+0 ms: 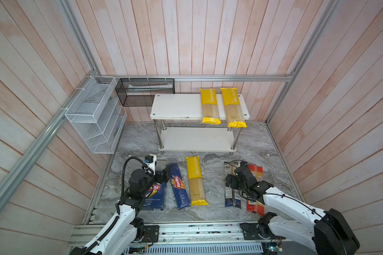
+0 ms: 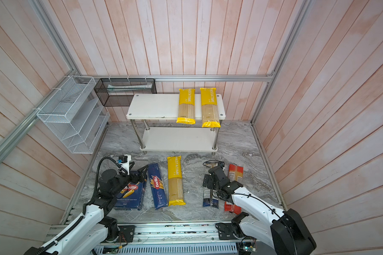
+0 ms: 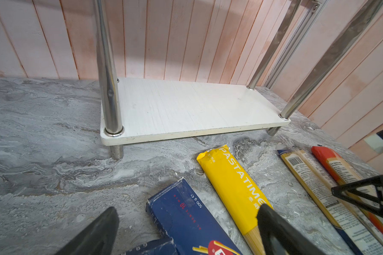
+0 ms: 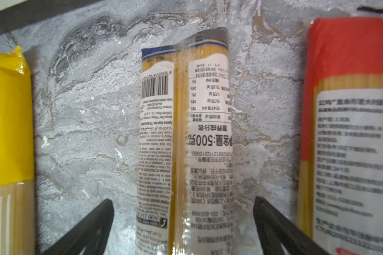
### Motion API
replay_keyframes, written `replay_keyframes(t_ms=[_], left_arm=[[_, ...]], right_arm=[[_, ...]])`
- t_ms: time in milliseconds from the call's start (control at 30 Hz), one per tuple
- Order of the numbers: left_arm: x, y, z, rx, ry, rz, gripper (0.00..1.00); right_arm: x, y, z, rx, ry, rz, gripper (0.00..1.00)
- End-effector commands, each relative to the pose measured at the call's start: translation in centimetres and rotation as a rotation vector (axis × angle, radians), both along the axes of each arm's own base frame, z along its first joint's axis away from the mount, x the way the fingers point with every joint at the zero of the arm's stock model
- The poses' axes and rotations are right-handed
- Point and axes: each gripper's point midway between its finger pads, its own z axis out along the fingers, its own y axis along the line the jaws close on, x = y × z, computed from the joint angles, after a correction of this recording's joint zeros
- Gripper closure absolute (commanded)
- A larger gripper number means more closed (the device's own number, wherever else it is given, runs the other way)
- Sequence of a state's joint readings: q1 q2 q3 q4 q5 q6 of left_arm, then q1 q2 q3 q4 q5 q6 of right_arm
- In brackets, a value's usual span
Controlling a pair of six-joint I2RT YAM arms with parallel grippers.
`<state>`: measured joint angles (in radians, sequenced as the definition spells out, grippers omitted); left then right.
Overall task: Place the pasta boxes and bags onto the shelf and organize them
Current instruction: 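Close the right gripper around the clear spaghetti pack's end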
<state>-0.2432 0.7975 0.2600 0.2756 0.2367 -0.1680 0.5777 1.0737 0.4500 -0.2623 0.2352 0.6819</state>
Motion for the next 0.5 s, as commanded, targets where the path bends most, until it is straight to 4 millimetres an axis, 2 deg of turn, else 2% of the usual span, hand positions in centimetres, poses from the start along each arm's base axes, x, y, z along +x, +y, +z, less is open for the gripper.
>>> replay_keyframes(t_ms=[0, 467], left_arm=[[0.3, 0.1, 1.2, 0.005, -0.031, 0.003, 0.00], [0.2, 0.0, 1.2, 0.004, -0.035, 0.000, 0.00]], right_arm=[[0.3, -0.8, 0.0, -0.042, 0.012, -0.040, 0.02], [1.3, 1.6, -2.4, -0.006, 0.082, 0.025, 0.02]])
